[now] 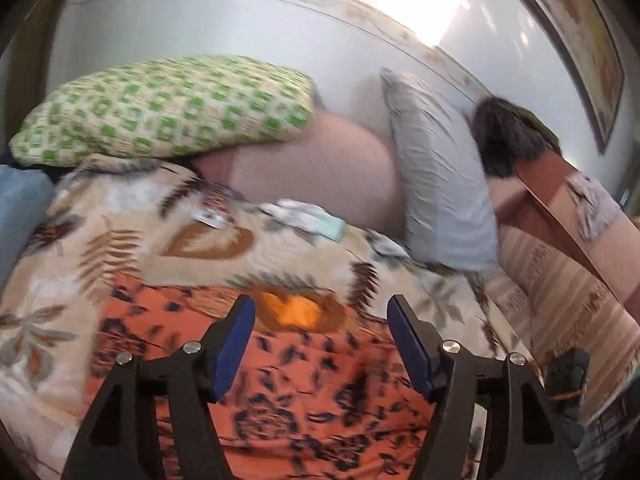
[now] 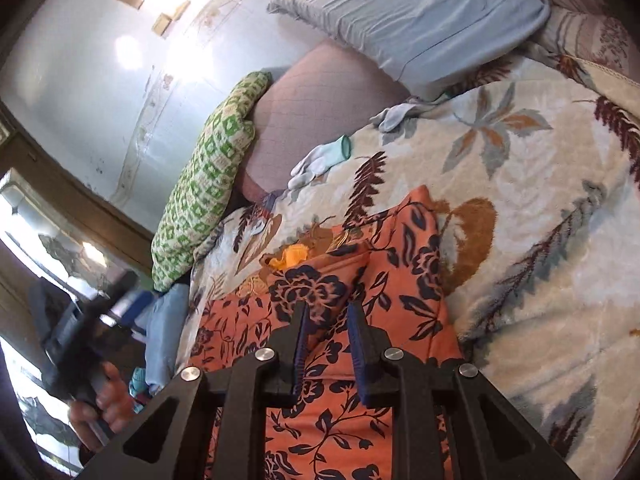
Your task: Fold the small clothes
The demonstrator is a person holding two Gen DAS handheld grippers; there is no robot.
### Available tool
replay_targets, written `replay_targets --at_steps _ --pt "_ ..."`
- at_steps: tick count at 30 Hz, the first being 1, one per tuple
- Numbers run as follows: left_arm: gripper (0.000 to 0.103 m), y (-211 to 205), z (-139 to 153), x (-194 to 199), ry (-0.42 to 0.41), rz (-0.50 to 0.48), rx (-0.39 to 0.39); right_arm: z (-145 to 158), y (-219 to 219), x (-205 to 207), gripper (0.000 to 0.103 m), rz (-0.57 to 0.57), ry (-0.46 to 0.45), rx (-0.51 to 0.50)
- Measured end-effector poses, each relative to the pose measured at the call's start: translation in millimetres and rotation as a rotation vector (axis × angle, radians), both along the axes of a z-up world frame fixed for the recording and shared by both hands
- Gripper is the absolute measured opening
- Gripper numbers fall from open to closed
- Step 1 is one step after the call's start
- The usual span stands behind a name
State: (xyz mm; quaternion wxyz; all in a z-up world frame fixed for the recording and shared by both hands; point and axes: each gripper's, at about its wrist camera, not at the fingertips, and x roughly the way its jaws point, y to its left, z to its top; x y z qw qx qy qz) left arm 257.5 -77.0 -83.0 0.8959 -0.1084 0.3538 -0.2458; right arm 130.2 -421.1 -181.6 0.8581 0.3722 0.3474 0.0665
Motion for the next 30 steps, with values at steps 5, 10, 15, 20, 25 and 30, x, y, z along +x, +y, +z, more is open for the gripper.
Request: replay_targets --at_steps 5,10,15,20,25,30 --pt "0.07 60.7 -47.0 20.9 0.087 0.215 0.19 -3.0 25.1 23.7 0.023 0.075 0.032 -0.022" --pt "0.07 95.0 -110.0 38.6 0.268 0.299 0.312 13.7 61.5 43.0 0.023 0.174 0.009 -0.086" --pt "0.07 88.7 -132.3 30.6 0.307 0.248 0.399 36.0 98.2 57.4 0.027 0.279 -0.098 -0.15" --pt "0.07 80.4 -140.4 21.6 0.325 0.209 0.439 -4.5 105.9 90.0 0.035 0.293 0.072 -0.156" --pt "0.07 85.1 -140.0 21.6 0.351 0.216 0.432 -44.0 49.7 76.6 0.035 0.083 0.38 -0.211" --pt "0.07 87.4 -140.2 16.9 0.356 0.222 0.453 -40.0 6.9 51.0 0.036 -0.01 0.401 -0.16"
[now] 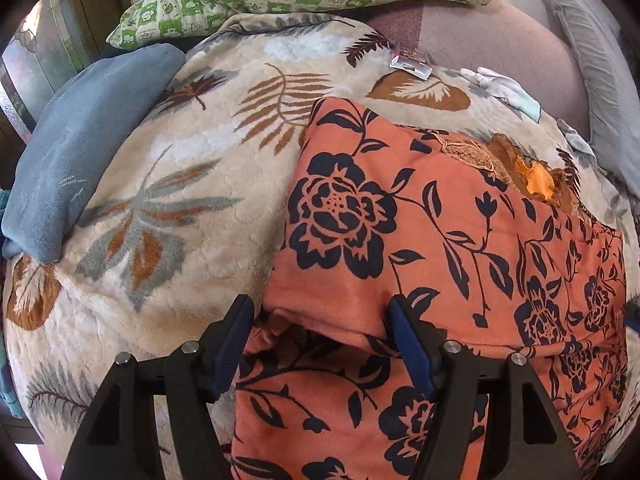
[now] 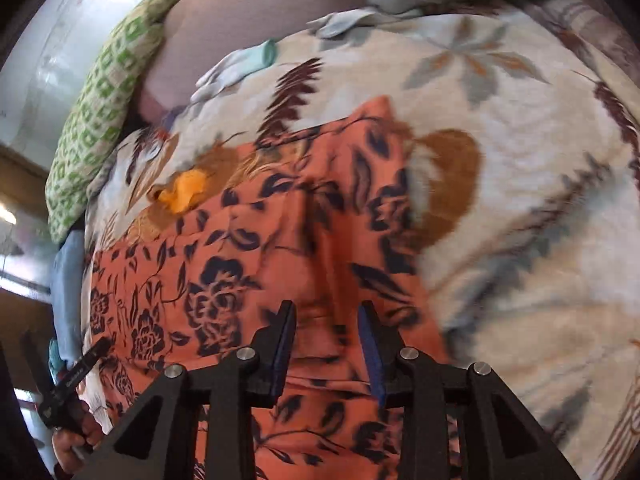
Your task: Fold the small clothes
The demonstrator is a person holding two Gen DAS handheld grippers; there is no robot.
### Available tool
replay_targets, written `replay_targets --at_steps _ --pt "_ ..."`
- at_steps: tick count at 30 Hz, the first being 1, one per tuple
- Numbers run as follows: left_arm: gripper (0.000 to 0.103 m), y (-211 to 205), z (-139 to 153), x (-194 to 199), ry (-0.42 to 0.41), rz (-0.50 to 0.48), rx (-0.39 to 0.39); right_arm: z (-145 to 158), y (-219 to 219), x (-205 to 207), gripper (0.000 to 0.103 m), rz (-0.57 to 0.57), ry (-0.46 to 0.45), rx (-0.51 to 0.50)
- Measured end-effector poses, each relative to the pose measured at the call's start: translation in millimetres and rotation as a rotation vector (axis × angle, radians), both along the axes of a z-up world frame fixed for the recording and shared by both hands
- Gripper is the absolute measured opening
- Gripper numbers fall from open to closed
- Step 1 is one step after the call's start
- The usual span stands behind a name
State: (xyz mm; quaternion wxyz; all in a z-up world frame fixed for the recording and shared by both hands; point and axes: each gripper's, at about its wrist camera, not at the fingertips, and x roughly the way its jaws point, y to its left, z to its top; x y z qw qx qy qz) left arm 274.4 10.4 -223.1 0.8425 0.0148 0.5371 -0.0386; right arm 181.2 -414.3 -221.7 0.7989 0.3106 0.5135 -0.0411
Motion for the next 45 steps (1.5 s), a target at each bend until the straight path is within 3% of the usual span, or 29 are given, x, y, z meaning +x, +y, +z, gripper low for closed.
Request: replay_targets --at_steps 3,4,5,8,12,14,15,16,17,18,22,24,27,30,34,37,39,42,45 --pt "0.07 1.2 3.7 -2.8 -0.012 -0.001 -0.009 23.9 -3.5 3.3 0.04 0.002 -0.118 0.012" --pt "0.07 1.3 4.6 -2.9 -0.015 -0.001 -0.011 29.6 -0.4 9.5 0.062 0.011 -0.147 -0.023" --pt "0.07 1.4 4.5 -2.6 -0.014 0.001 -0.011 31.7 2.9 16.6 0.071 0.021 -0.166 -0.053" --pt "0.07 1.3 2.5 -1.3 -0.006 0.004 -0.019 28.1 8.7 40.8 0.075 0.054 -0.172 -0.117" --pt "0.07 -1.5 1.5 -1.7 -0.012 -0.014 -0.002 2.1 3.6 71.2 0.074 0.069 -0.105 -0.066" --pt "0.07 -2.3 0.2 -1.3 -0.009 -0.022 0.003 -15.7 6.2 80.7 0.066 0.1 -0.063 -0.04" --pt "0.07 -2.3 -0.3 -1.0 -0.007 -0.023 0.004 -23.7 7.0 82.6 0.042 0.116 -0.035 -0.041" --pt "0.07 -1.9 -0.4 -0.5 -0.006 -0.024 0.004 -28.4 7.9 82.8 0.025 0.11 -0.019 -0.059" --pt "0.07 -1.3 -0.1 -0.1 -0.005 -0.023 0.0 -27.3 7.4 81.4 0.022 0.101 -0.031 -0.064" --pt "0.07 -0.1 0.4 0.2 -0.005 -0.021 -0.006 -23.0 7.0 80.4 0.012 0.102 -0.057 -0.062" --pt "0.07 3.6 1.1 -0.4 -0.01 -0.006 -0.014 13.5 10.4 67.6 0.011 0.078 -0.203 -0.16" --pt "0.07 3.6 0.2 -1.7 -0.011 -0.007 -0.017 23.4 12.0 64.2 0.011 0.061 -0.233 -0.215" --pt "0.07 -1.4 -5.7 -3.4 -0.003 -0.026 0.012 4.1 7.4 67.3 0.011 0.042 -0.16 -0.255" --pt "0.07 -6.2 -9.6 -5.2 -0.001 -0.038 0.041 -30.0 -5.8 72.9 0.014 0.047 -0.063 -0.156" --pt "0.07 0.0 -4.3 -4.6 0.009 -0.015 0.01 -10.4 -19.5 62.1 0.016 0.003 -0.09 -0.056" --pt "0.07 4.7 4.0 -11.3 -0.007 0.007 0.008 10.3 -11.5 36.3 0.017 0.012 -0.168 -0.067" --pt "0.07 8.8 9.8 -20.5 -0.025 0.027 0.017 11.7 4.9 30.3 0.017 0.071 -0.135 -0.107" --pt "0.07 15.3 14.5 -41.2 -0.038 0.047 0.013 -8.3 24.6 26.3 0.017 0.105 -0.002 -0.217" --pt "0.07 30.9 20.7 -78.2 -0.075 0.084 -0.004 -19.6 12.0 18.8 0.015 0.071 -0.018 -0.159"
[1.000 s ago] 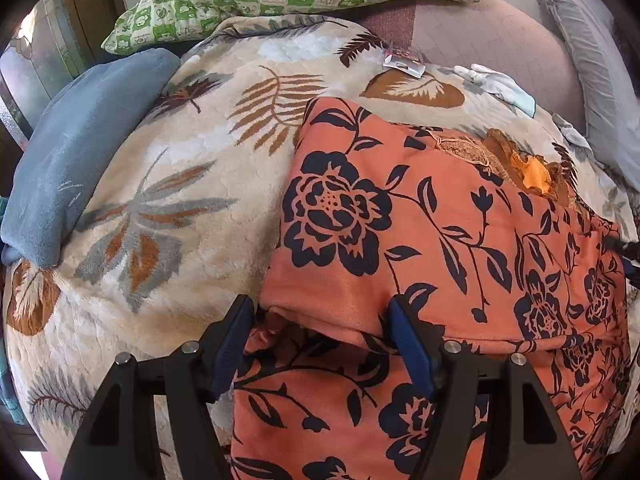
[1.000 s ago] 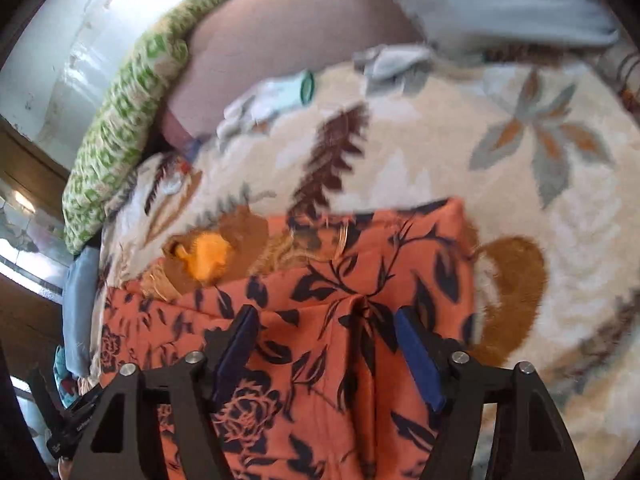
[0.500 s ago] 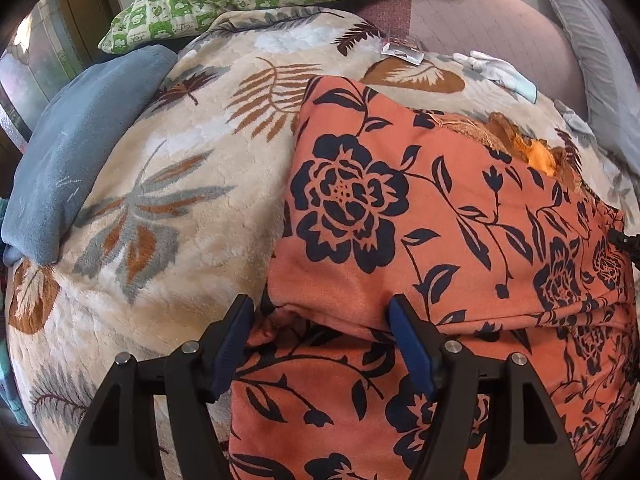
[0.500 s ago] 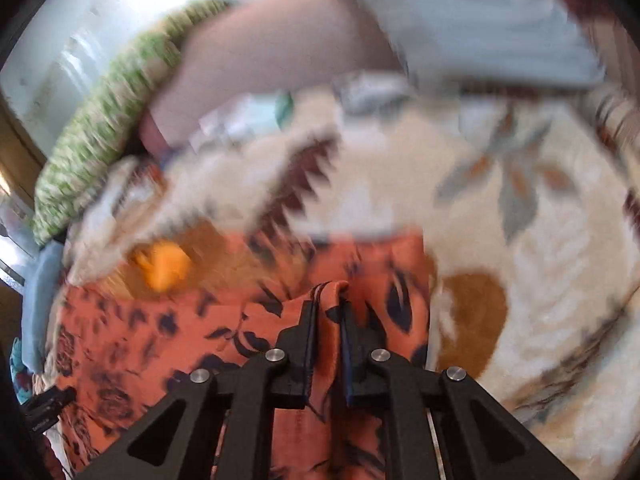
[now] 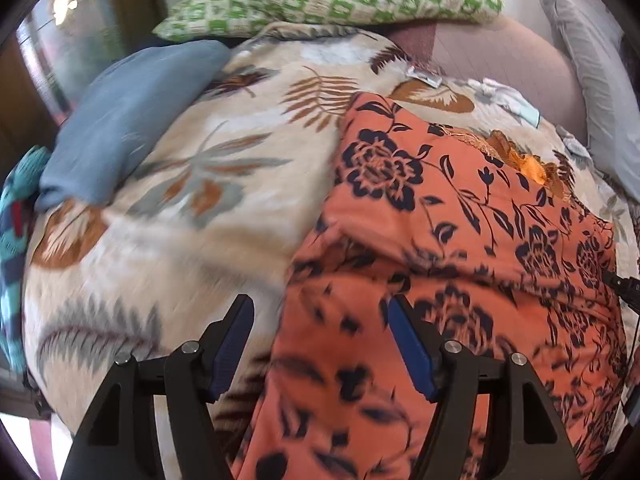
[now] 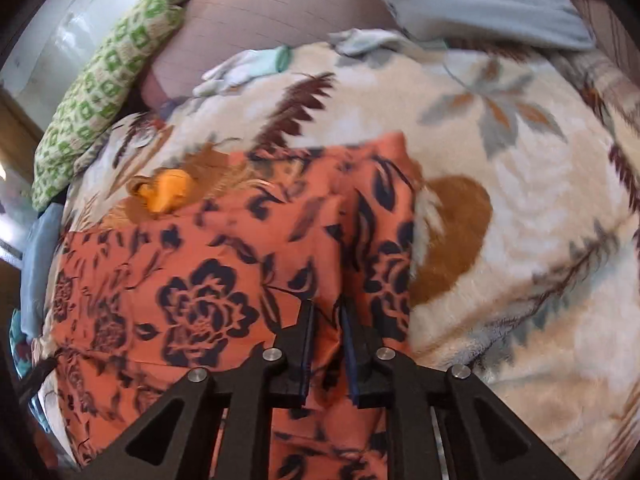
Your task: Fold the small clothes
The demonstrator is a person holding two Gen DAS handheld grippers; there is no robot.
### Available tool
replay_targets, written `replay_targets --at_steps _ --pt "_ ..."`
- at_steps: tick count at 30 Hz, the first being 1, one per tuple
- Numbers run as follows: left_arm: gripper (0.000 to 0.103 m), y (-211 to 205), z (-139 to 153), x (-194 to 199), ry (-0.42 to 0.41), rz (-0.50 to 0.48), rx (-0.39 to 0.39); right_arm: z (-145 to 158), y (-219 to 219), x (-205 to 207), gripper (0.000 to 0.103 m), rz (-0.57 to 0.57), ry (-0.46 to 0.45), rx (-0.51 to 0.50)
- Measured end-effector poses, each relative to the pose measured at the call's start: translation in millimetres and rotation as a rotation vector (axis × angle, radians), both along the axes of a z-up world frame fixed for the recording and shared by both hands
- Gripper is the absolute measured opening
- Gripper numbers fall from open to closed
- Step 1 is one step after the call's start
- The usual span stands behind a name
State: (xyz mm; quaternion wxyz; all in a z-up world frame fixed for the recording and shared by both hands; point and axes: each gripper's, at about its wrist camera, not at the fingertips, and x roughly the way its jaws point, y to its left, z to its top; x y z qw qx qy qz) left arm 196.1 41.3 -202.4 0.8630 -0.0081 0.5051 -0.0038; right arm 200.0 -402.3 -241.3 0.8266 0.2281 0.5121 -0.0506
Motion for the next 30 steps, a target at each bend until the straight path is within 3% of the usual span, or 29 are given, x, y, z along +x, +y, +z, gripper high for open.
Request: replay_targets --at_steps 4,7,11,17,22,30 --pt "0.07 19.7 14.0 -48.8 -0.084 0.001 -0.006 38.7 -19.5 -36.4 0.016 -0.063 -0.143 0.066" --pt "0.07 33.5 24.0 -79.7 -0.119 0.012 -0.017 54.2 -17.1 -67.3 0.016 -0.038 -0.169 0.078" --pt "0.07 44.5 26.8 -121.4 -0.107 -0.032 -0.032 62.4 -0.5 -133.5 0.016 0.068 -0.134 0.167" --pt "0.071 59.4 0.9 -162.7 0.02 -0.04 -0.08 59.0 16.3 -244.1 0.016 0.162 -0.059 0.204" --pt "0.071 57.5 -11.5 -176.2 0.061 -0.059 -0.04 46.8 29.4 -308.1 0.016 0.163 0.047 0.229" --pt "0.071 79.1 -19.0 -186.2 0.125 -0.01 -0.048 2.8 42.6 -319.4 0.016 0.157 0.205 0.166"
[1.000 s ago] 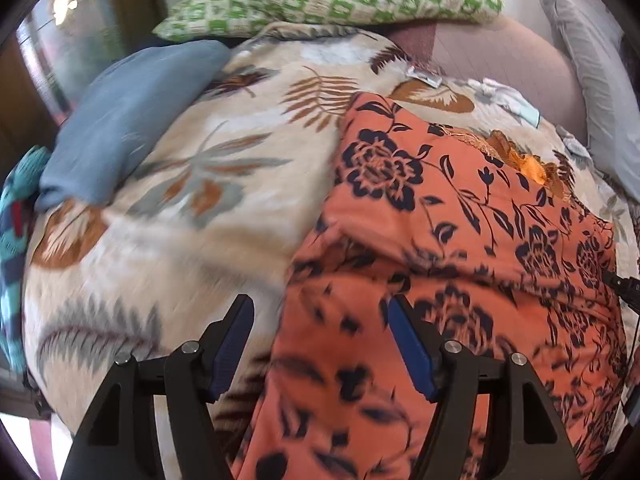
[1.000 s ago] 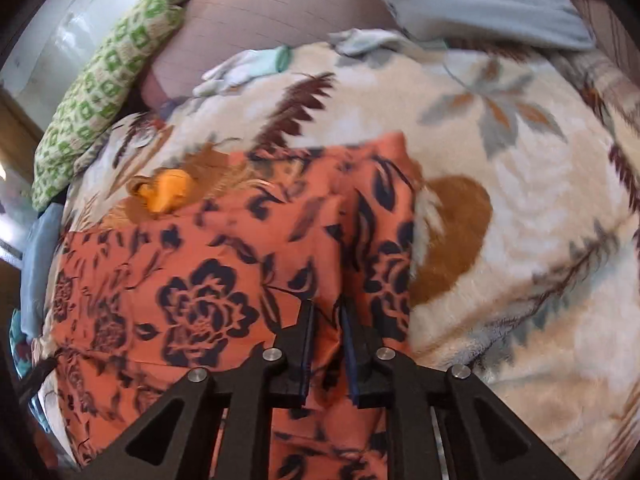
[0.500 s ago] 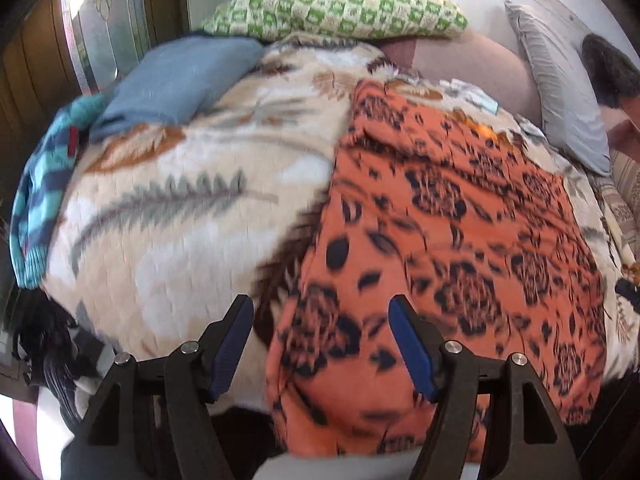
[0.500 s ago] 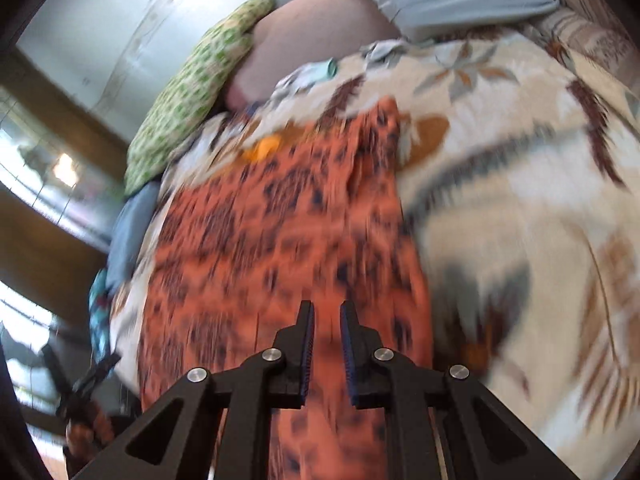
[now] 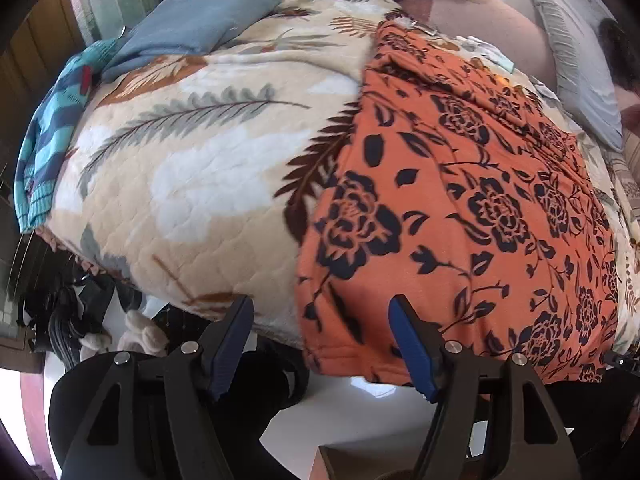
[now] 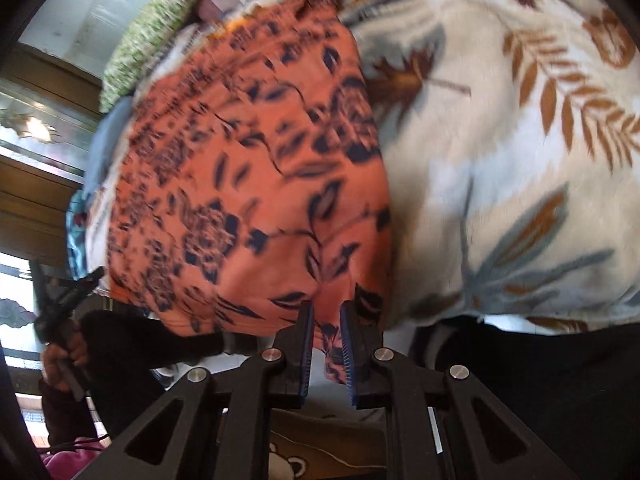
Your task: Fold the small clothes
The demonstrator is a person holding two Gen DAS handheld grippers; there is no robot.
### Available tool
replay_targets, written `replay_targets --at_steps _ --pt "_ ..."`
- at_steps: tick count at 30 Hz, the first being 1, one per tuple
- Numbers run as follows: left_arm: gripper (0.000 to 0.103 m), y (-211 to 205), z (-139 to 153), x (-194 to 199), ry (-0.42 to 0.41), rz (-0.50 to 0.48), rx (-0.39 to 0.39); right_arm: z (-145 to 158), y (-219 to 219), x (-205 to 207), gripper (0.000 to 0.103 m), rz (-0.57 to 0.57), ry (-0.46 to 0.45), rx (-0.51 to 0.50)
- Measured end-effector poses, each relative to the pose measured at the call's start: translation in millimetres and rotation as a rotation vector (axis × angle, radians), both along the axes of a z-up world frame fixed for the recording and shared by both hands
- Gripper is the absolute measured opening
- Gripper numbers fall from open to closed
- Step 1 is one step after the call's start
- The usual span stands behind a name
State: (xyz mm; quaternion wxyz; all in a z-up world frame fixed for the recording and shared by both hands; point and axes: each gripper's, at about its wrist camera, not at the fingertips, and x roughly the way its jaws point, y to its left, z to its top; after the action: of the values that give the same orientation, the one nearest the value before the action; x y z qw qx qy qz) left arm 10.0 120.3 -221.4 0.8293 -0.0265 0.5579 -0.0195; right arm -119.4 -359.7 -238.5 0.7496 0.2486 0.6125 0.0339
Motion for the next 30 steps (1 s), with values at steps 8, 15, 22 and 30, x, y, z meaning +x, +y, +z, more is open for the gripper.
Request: replay_targets --at_steps 8,15,22,30 --pt "0.071 17.9 -8.6 -7.0 0.051 0.044 -0.062 -24.7 15.0 8.2 0.016 0.051 0.071 0.005" --pt "0.066 4.5 -18.1 -3.8 0.07 -0.022 -0.118 -31.3 23.5 13.3 0.017 0.029 0.08 0.055" --pt "0.017 2.4 -36.6 2.6 0.126 -0.036 -0.156 -26.8 -3.1 9.6 0.016 -0.006 0.079 0.103" --pt "0.008 24.6 -25.1 4.6 0.107 -0.021 -0.252 13.0 -0.6 9.0 0.009 0.057 -0.04 0.183"
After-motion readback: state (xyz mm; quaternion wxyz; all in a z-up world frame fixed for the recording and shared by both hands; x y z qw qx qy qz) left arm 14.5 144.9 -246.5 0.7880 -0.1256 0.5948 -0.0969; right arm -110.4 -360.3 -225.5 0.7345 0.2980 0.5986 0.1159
